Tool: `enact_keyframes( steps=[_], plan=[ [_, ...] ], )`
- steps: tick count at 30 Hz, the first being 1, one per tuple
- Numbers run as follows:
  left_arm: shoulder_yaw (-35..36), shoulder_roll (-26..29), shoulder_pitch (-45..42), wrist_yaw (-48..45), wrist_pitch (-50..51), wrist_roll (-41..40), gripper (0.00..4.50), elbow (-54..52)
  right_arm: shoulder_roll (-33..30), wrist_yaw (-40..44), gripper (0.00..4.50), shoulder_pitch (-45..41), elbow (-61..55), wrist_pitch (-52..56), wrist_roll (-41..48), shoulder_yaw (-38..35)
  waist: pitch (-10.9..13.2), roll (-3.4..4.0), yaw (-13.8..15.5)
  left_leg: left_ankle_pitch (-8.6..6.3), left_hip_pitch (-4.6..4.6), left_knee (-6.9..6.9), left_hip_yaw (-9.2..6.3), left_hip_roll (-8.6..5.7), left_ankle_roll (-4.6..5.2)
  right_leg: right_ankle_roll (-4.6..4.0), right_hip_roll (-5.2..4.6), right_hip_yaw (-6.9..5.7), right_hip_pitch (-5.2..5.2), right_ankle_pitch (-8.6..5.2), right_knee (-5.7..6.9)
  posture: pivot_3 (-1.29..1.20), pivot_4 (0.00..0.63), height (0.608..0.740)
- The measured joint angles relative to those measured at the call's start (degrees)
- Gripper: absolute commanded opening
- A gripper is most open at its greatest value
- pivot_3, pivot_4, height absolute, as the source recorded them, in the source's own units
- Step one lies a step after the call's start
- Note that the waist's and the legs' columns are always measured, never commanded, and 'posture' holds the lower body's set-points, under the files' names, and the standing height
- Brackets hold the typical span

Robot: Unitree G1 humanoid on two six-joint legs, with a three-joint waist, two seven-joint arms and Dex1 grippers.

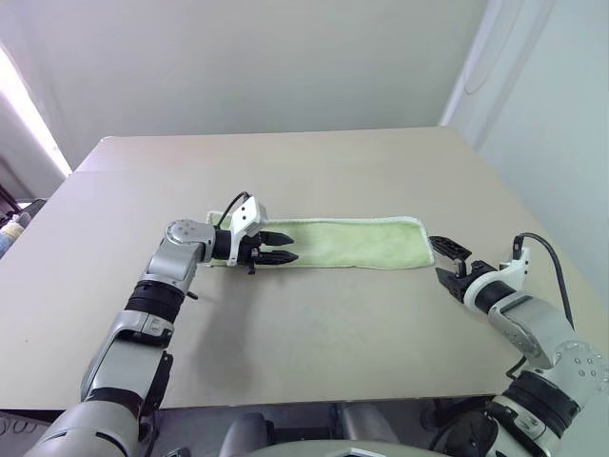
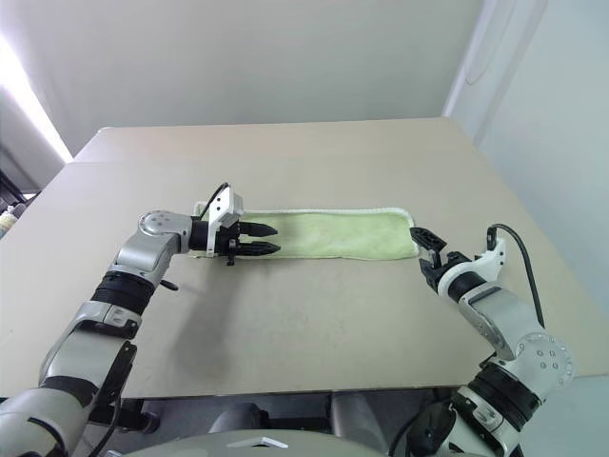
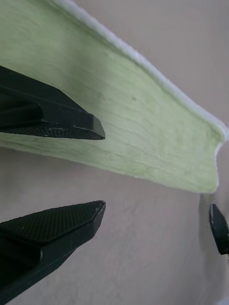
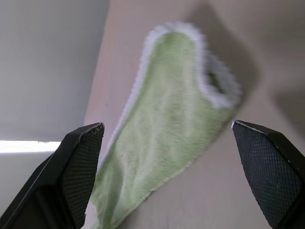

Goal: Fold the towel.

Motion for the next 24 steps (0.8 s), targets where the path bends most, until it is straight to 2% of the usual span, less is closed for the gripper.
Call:
enact_keyframes(
  steps=[5,10,20,24],
  plan=[
    [0.0,-0.72,-1.85,0.24,-0.98,0.67,2.15,2.33,-0.36,-0.78,4.48,1.04,1.13,-6.35,1.02,7.18,-0.06,0.14,-0.39,0.0,0.04,0.01,0.01,0.0,0.0,-0.03,0.18,0.28,0.01,0.01,0.01,0.0,0.0,0.712],
    [0.01,-0.72,-1.87,0.24,-0.84,0.72,2.15,2.69,-2.92,2.7,4.48,-1.3,7.5,-11.1,-2.47,12.32,-0.05,0.16,-0.41,0.0,0.0,0.0,0.03,-0.01,0.0,-0.03,0.19,0.34,0.0,0.01,-0.04,0.0,0.0,0.712],
    [0.16,0.07,-2.01,1.33,-0.74,0.85,2.15,2.34,-5.17,9.58,4.48,-7.21,17.71,-16.92,-8.73,16.13,-0.06,0.14,-1.32,0.02,0.07,0.07,0.0,-0.03,0.02,-0.01,0.24,0.42,0.16,0.03,-0.04,0.0,0.0,0.712],
    [0.22,0.43,-2.01,2.44,-0.66,0.86,2.15,1.43,-4.76,11.12,3.63,-7.24,18.61,-18.36,-10.41,16.52,-0.06,0.14,-1.57,0.01,0.07,0.06,-0.01,-0.03,0.02,-0.01,0.25,0.43,0.16,0.03,-0.04,0.0,0.0,0.712]
  ],
)
